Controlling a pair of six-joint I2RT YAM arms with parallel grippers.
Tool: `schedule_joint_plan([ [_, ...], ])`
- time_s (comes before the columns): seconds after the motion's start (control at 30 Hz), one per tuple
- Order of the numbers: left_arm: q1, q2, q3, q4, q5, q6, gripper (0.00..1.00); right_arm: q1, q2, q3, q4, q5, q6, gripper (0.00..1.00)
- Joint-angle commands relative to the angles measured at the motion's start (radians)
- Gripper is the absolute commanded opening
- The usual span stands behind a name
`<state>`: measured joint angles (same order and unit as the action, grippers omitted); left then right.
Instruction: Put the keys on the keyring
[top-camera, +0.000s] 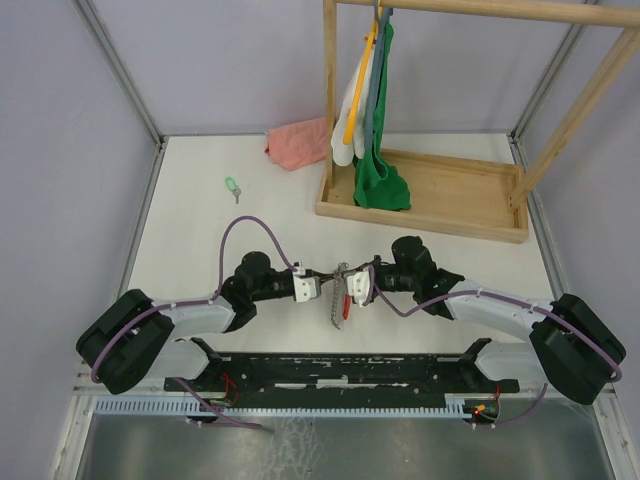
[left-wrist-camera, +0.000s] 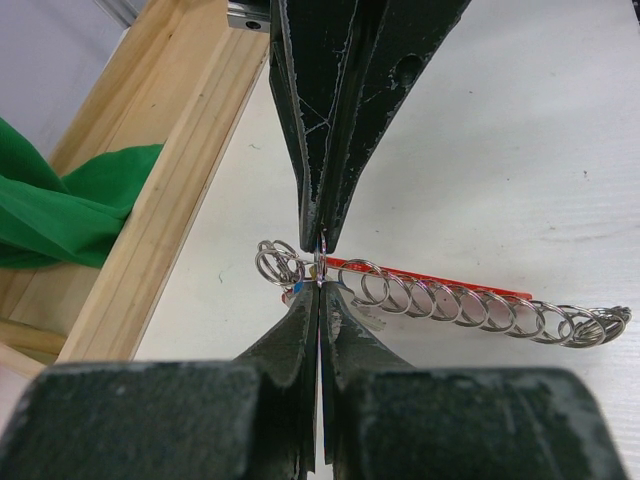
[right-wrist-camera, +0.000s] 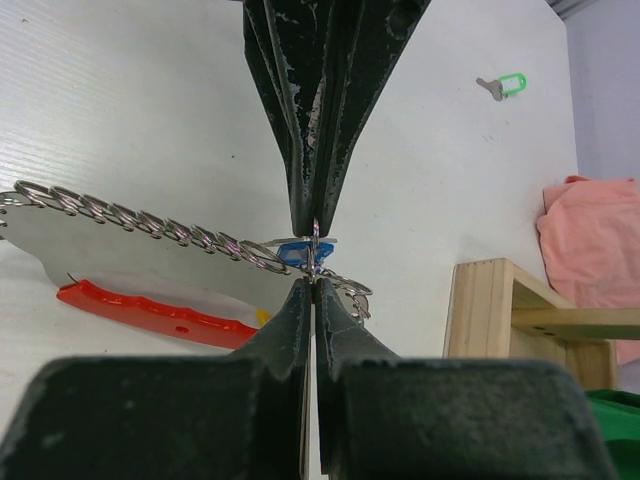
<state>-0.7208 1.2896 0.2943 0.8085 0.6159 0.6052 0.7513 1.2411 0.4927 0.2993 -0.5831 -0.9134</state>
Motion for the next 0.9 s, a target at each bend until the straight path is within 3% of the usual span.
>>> schedule_joint_plan([
  [0.0,0.013,-0.001,0.039,0.048,0.066,-0.066,0.03,0.011,-0.036,-0.006,0.118,-0.02,0.001,0.01],
  [0.33,0.168,0.06,0.034,0.211,0.288,-0.304,0.03,-0.016,-0.082,-0.063,0.245,-0.049,0.063,0.01],
  [0.87,0.22,0.091,0.022,0.377,0.299,-0.635,0.03,-0.077,-0.089,-0.095,0.571,-0.153,0.312,0.01],
])
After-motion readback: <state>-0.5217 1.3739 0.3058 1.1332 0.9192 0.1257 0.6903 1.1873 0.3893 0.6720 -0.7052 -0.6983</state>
